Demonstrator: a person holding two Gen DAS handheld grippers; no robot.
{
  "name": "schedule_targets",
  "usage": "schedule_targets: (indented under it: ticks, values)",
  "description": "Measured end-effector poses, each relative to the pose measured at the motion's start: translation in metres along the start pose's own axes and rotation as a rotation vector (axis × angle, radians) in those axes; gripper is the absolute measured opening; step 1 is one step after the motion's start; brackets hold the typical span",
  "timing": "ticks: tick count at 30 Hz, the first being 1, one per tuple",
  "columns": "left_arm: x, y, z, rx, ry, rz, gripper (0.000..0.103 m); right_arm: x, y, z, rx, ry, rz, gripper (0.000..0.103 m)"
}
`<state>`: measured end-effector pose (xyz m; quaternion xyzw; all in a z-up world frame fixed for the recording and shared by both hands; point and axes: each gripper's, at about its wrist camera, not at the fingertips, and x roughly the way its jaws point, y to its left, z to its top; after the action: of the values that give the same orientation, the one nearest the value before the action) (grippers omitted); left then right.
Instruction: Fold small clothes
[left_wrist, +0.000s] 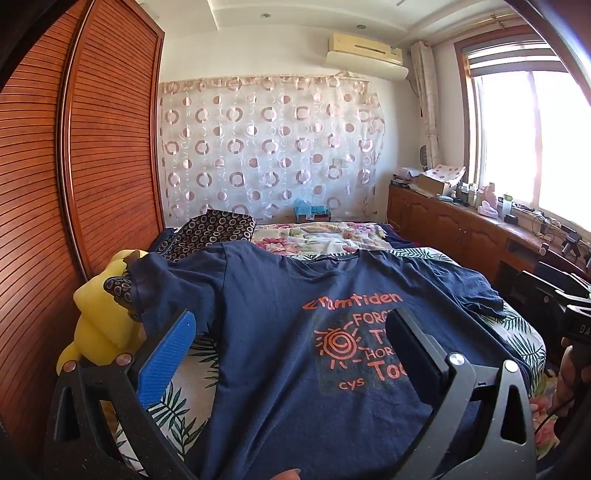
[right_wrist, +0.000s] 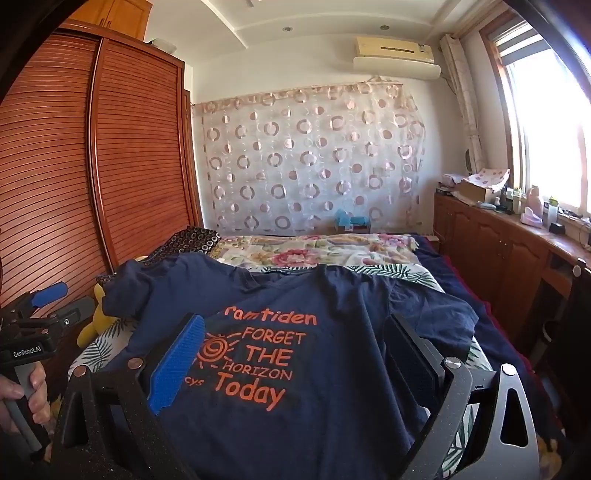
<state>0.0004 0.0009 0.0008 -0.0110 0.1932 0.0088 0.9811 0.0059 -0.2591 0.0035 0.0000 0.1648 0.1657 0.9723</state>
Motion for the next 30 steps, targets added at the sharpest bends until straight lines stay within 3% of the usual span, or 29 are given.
schedule_targets:
  ticks: [30]
  values:
    - [-0.0095,0.0025,0.0069,0.008,-0.004,0.003,0.103,-0.0012,0.0075,0.0011,0.000,0.000,0.001,0.098]
